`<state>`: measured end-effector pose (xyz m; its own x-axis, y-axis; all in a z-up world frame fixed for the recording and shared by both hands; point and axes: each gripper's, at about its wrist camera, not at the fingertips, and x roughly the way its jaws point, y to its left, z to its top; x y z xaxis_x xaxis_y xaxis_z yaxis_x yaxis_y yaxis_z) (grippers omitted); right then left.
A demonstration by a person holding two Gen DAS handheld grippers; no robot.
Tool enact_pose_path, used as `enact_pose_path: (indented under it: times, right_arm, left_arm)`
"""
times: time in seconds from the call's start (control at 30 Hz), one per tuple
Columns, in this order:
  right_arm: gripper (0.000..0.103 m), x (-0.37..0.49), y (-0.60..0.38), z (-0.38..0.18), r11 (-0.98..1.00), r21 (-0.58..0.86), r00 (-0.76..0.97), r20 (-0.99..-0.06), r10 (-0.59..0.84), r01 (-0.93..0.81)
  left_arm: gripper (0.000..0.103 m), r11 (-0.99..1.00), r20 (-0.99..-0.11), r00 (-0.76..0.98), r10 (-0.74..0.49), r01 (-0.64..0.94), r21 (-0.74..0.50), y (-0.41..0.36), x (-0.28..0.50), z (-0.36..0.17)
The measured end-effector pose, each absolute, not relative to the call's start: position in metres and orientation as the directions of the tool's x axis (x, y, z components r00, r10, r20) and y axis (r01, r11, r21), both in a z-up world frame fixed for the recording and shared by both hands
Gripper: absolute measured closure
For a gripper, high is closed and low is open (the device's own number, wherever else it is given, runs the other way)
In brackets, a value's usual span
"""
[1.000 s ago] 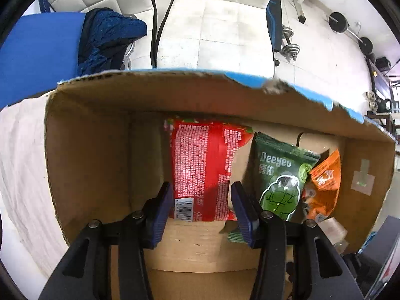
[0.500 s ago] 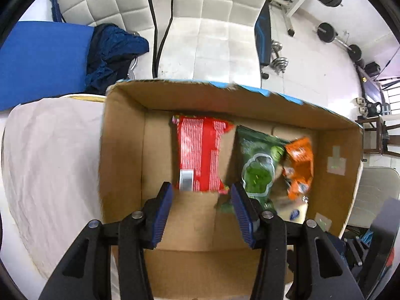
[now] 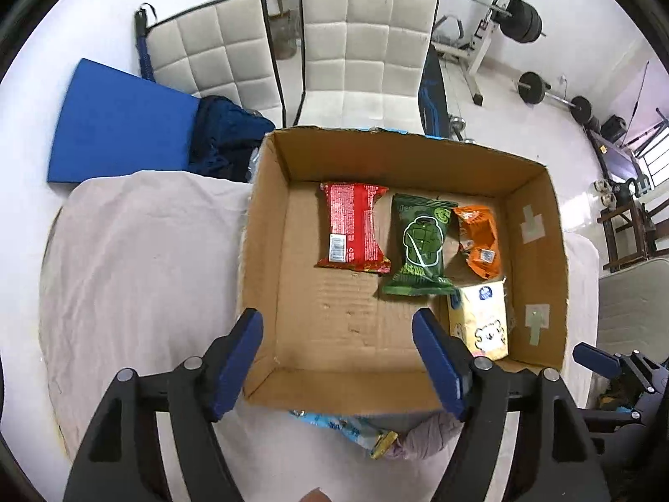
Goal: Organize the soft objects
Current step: 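Withdraw both tools from the box toward the remaining items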
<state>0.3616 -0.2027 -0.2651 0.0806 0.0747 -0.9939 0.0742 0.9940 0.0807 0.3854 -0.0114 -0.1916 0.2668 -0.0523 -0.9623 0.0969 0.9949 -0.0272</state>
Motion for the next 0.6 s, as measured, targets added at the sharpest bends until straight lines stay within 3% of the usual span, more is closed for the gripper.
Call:
enact_pose_path:
  times: [0.07, 0.13, 0.23, 0.6]
  right_arm:
    - [0.007, 0.352, -0.202, -0.254, 0.992, 0.096, 0.115, -0.99, 0.086, 0.084]
    - [0.006, 0.343, -0.202, -0.244, 0.991, 0.097, 0.15, -0.985, 0.083, 0.09]
    - [0.0, 0.332, -0.202, -0.234, 0.991, 0.09, 0.182, -0.981, 0.072, 0.094]
    - [0.0, 0.303, -0.207, -0.217, 0.975, 0.152, 0.261, -0.959, 0.106, 0.161]
  left_arm:
    - [0.017, 0.996, -0.956, 0.287, -0.059, 0.087, -0.035, -0.008, 0.376, -0.183]
    - [0.016, 0.996, -0.947, 0.315, -0.07, 0.079, -0.047, -0.004, 0.366, -0.174]
    - [0.002, 0.996, -0.94, 0.335, -0.064, 0.074, -0.042, -0.001, 0.354, -0.167]
    - [0.0, 0.999, -0.887, 0.461, -0.039, 0.022, -0.032, 0.018, 0.315, -0.146]
